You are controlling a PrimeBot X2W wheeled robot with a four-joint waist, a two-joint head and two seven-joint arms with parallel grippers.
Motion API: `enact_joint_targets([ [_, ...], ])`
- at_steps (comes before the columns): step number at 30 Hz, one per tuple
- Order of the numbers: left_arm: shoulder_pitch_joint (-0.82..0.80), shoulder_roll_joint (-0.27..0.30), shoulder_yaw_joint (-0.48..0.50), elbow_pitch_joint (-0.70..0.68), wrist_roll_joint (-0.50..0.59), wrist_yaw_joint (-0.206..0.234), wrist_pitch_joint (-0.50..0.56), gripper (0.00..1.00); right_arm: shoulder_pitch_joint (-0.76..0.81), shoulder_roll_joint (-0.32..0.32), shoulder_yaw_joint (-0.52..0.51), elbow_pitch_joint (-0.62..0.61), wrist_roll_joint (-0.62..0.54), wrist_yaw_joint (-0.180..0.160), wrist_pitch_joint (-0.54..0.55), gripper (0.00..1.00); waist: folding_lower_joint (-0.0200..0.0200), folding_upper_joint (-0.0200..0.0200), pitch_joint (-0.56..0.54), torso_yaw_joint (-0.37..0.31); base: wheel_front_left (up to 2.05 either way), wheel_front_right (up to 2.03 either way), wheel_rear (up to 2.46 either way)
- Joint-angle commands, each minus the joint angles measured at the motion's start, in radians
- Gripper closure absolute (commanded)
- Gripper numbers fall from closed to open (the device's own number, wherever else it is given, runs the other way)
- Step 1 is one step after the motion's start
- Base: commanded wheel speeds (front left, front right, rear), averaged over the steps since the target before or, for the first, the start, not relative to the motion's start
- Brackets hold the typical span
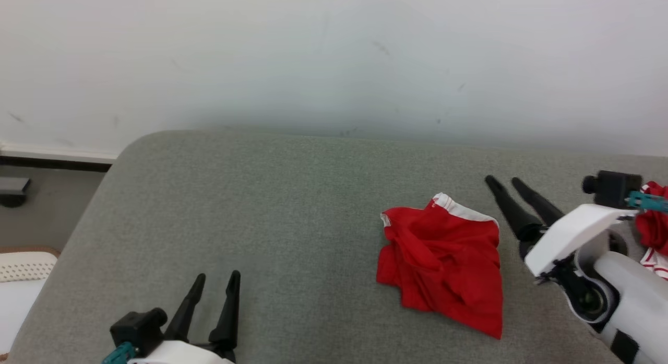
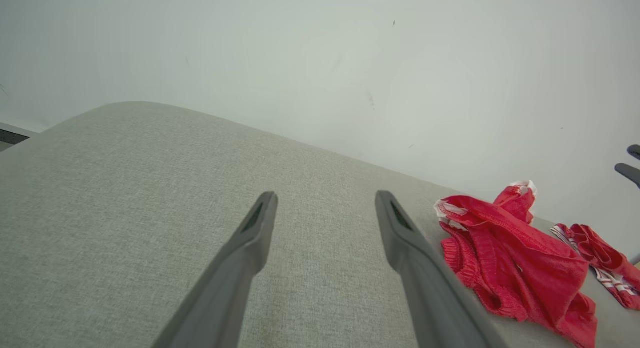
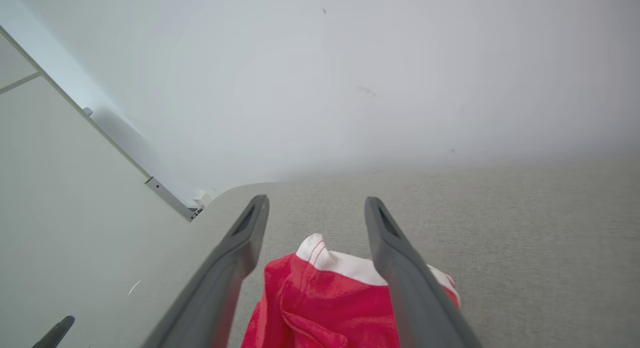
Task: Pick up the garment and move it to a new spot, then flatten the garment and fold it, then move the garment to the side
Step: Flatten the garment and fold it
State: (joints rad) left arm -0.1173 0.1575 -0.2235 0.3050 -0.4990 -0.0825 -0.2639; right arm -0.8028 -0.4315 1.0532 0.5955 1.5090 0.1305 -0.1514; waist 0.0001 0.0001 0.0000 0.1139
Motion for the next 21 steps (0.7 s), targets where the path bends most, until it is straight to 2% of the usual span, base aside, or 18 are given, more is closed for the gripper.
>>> enact_joint_targets([
  [1, 0.013, 0.004, 0.009, -0.008, 0.012, 0.0, 0.0, 0.0, 0.021, -0.025, -0.012, -0.006, -0.01, 0.0, -0.029, 0.0, -0.0001, -0.0001, -0.007, -0.016, 0.0, 0.0, 0.0],
  [5, 0.023, 0.001, 0.027, -0.023, 0.024, 0.002, 0.0, 0.0, 0.069, -0.099, -0.065, -0.016, -0.055, 0.0, -0.098, 0.0, -0.0001, -0.0001, -0.012, -0.039, 0.0, 0.0, 0.0],
  [8, 0.027, -0.003, 0.038, -0.033, 0.031, 0.003, 0.0, 0.0, 0.115, -0.126, -0.122, 0.013, -0.11, 0.0, -0.113, 0.0, -0.0001, -0.0001, -0.011, -0.051, 0.0, 0.0, 0.0],
  [10, 0.03, -0.005, 0.044, -0.036, 0.033, 0.0, 0.0, 0.0, 0.144, -0.12, -0.19, 0.035, -0.159, 0.0, -0.113, 0.0, -0.0001, -0.0001, -0.009, -0.057, 0.0, 0.0, 0.0],
  [15, 0.027, -0.009, 0.049, -0.041, 0.042, -0.007, 0.0, 0.0, 0.227, -0.06, -0.335, 0.069, -0.286, 0.0, -0.113, 0.0, -0.0001, -0.0001, 0.0, -0.058, 0.0, 0.0, 0.0],
  [16, 0.023, -0.01, 0.049, -0.04, 0.043, -0.009, 0.0, 0.0, 0.237, -0.048, -0.355, 0.076, -0.308, 0.0, -0.113, 0.16, -0.0001, -0.0001, 0.002, -0.056, 0.0, 0.0, 0.0],
  [17, 0.018, -0.01, 0.048, -0.039, 0.045, -0.01, 0.0, 0.0, 0.247, -0.03, -0.373, 0.082, -0.323, 0.0, -0.113, 0.65, -0.0001, -0.0001, 0.004, -0.052, 0.0, 0.0, 0.0],
  [18, 0.014, -0.011, 0.046, -0.038, 0.048, -0.013, 0.0, 0.0, 0.258, -0.008, -0.384, 0.084, -0.326, 0.0, -0.113, 1.0, -0.0001, -0.0001, 0.006, -0.046, 0.0, 0.0, 0.0],
  [21, 0.01, -0.014, 0.047, -0.033, 0.053, -0.017, 0.0, 0.0, 0.277, 0.042, -0.416, 0.096, -0.259, 0.0, -0.071, 1.0, -0.0001, -0.0001, 0.01, -0.027, 0.0, 0.0, 0.0],
])
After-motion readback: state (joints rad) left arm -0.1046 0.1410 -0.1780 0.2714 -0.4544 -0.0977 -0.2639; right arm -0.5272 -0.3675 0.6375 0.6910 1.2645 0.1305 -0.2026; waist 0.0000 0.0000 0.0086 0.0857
